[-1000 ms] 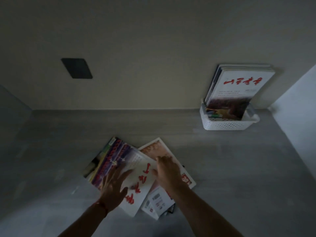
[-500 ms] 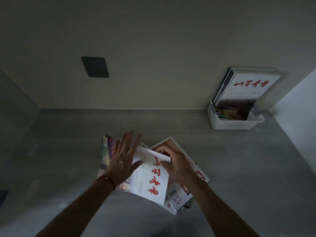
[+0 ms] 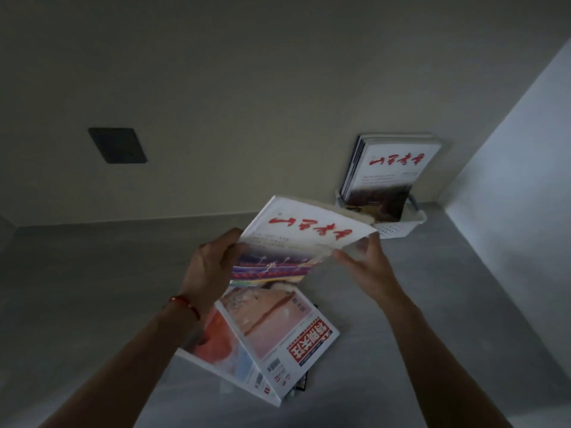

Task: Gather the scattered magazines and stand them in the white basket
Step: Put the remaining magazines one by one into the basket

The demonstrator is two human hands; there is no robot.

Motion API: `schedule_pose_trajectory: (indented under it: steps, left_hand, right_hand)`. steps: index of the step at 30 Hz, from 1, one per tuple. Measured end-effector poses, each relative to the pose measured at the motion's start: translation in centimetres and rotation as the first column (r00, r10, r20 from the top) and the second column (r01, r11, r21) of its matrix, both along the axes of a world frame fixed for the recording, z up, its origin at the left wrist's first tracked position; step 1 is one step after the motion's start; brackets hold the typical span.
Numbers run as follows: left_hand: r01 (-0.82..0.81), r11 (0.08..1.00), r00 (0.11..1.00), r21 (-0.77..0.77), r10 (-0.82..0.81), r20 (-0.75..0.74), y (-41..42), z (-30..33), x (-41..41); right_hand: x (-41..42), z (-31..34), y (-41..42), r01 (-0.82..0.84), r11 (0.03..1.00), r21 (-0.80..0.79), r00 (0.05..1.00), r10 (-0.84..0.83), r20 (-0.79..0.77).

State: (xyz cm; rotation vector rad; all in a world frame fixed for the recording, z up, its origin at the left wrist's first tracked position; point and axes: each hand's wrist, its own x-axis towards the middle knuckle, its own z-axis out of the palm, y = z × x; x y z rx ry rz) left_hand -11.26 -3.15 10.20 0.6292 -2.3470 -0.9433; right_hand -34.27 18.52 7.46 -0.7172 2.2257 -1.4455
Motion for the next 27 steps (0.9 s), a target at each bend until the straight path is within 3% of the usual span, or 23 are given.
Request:
schedule_pose_trajectory:
  steps: [3,8,11,16,21,24,27]
  left_hand:
    - [0.037,0.996,0.998,0.082,-0.033,-0.049,1.9,0.1,-4.1]
    - [0.044,0.966,0.999,0.255,-0.041,-0.017,4.4,-0.2,-11.2]
    - [0.016,0.979,1.0,0.202,-0.017,0.007,5.9,0.4,-15.6]
    - [-0.064,0.996,0.995,0.06,0.059,0.085,7.4,2.8,-23.2]
    - [-0.169,0.945,0.982,0.281,0.137,0.128,7.9,3.5,-30.2]
    - [-0.228,0.828,0.974,0.512,0.193,0.122,7.6,2.7,-33.4]
    - [-0.272,0.742,0.962,0.613,0.226,0.153,7.0,0.9,-35.7]
  right_hand:
    - [-2.5,-0.5,1.7,-0.09,0.994,-0.068,0.992,0.096,0.084]
    - [-7.9,1.7,5.7,-0.009,0.999,-0.053,0.986,0.0,-0.169]
    - [-12.1,3.9,7.7,0.076,0.997,0.026,0.903,-0.058,-0.426]
    - [-20.2,7.5,8.2,0.179,0.984,-0.021,0.808,-0.159,-0.567]
    - [-26.8,8.4,6.7,0.165,0.986,-0.012,0.823,-0.145,-0.549]
    - [-29.6,7.1,6.0,0.161,0.987,0.021,0.831,-0.124,-0.542]
    - [-31.4,5.0,5.5,0.138,0.989,0.054,0.853,-0.091,-0.514]
